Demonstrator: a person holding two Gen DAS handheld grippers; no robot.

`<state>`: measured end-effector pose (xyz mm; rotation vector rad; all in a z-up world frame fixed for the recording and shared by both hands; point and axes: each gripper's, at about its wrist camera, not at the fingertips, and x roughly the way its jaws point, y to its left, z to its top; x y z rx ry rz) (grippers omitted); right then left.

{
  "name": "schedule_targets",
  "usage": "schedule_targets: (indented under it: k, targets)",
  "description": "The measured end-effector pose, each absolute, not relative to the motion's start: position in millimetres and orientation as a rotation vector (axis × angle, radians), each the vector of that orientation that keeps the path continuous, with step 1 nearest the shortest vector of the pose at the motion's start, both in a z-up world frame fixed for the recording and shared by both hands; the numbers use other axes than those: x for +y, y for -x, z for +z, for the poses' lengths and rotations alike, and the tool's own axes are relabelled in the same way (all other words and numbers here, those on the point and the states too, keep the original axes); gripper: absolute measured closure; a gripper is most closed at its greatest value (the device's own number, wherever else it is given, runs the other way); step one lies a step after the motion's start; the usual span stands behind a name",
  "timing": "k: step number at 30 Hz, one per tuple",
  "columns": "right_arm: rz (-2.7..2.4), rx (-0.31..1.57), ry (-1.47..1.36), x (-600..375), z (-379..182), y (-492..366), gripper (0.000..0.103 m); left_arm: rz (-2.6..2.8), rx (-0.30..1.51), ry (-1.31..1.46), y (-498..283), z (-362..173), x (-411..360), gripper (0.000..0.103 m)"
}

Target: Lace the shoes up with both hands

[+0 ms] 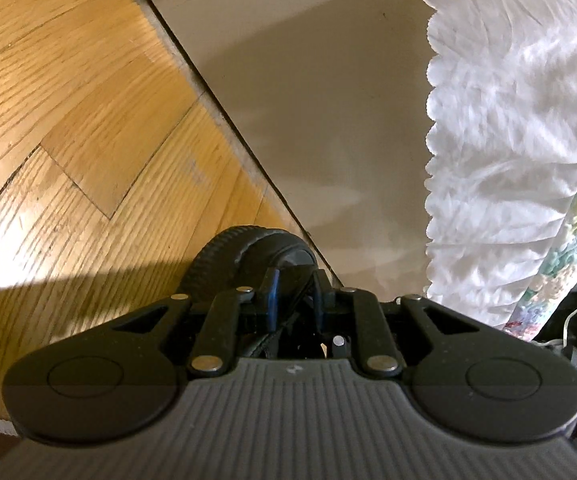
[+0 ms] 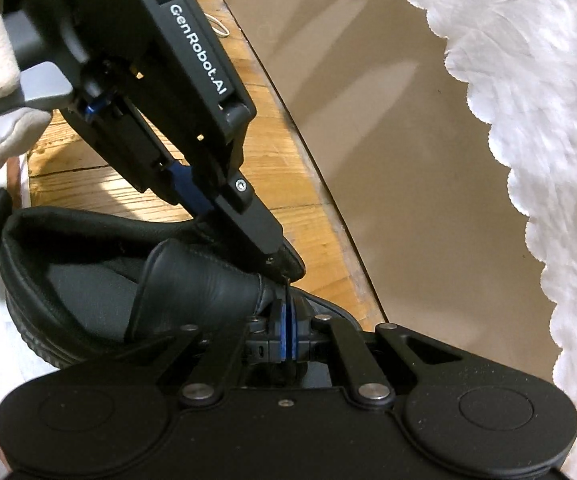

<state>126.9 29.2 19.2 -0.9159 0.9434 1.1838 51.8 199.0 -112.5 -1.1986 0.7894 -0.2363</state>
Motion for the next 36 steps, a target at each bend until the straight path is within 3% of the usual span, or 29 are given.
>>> schedule_targets:
  k: [3, 10, 18, 22, 36]
  targets:
    - [1.200, 0.881, 0.959, 35, 25, -126, 0.099, -0.257, 0.796, 1.203, -54, -114, 199, 0.086]
    - [1.194, 0.935, 0.965, 47, 28, -135, 0.098, -0.258, 0.808, 1.157, -55, -108, 200, 0.087]
    - [1.230, 1.263, 0.377, 11, 20, -227, 0.098, -0.243, 0.811, 1.190, -56, -113, 204, 0.086]
    - [1.305, 1.358, 0.256, -11, 23, -221, 0.098, -0.243, 0.817, 1.190, -56, -115, 206, 0.086]
    - [1.411, 1.672, 0.494, 17, -15, -215, 0.099, -0.279, 0.824, 1.066, -57, -103, 193, 0.085]
